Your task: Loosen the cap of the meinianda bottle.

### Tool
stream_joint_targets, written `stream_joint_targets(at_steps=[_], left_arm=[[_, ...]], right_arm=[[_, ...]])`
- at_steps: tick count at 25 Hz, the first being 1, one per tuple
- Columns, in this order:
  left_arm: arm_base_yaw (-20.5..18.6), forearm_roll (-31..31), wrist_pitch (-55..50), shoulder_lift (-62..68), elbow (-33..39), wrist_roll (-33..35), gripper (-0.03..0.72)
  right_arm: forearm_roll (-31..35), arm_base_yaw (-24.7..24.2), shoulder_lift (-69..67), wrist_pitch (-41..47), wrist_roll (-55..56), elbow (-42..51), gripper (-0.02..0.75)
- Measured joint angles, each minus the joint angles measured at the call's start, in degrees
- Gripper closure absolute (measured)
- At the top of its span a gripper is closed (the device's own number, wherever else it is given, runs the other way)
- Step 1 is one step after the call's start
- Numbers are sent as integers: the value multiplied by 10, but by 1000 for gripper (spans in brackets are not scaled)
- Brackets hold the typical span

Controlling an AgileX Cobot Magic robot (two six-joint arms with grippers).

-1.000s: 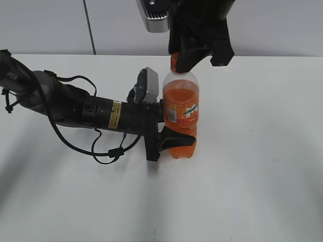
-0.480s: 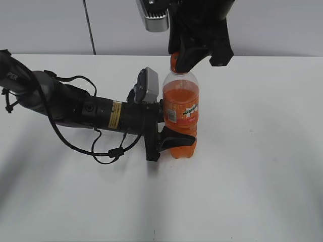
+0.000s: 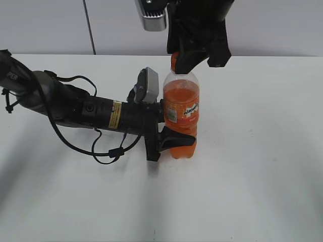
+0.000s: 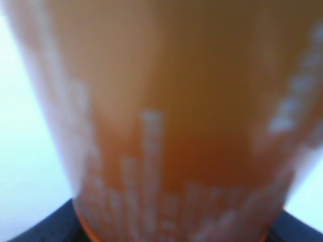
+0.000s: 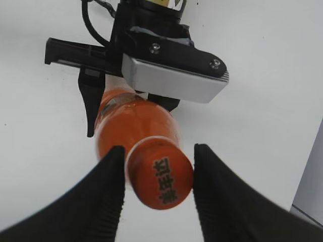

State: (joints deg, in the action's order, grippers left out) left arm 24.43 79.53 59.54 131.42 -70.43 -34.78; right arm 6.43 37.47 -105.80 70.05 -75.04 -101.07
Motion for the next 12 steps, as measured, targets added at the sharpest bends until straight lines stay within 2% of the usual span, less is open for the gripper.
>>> stream_joint_targets(at_steps=[5, 9, 12], left_arm=[[0, 0, 0, 0, 0, -2, 289], [0, 0, 0, 0, 0, -3, 289], [0, 0, 0, 0, 0, -3, 289]], right_arm=[[4, 0, 0, 0, 4, 0, 382], [6, 0, 0, 0, 35, 0, 311], [6, 0, 0, 0, 77, -2, 285]])
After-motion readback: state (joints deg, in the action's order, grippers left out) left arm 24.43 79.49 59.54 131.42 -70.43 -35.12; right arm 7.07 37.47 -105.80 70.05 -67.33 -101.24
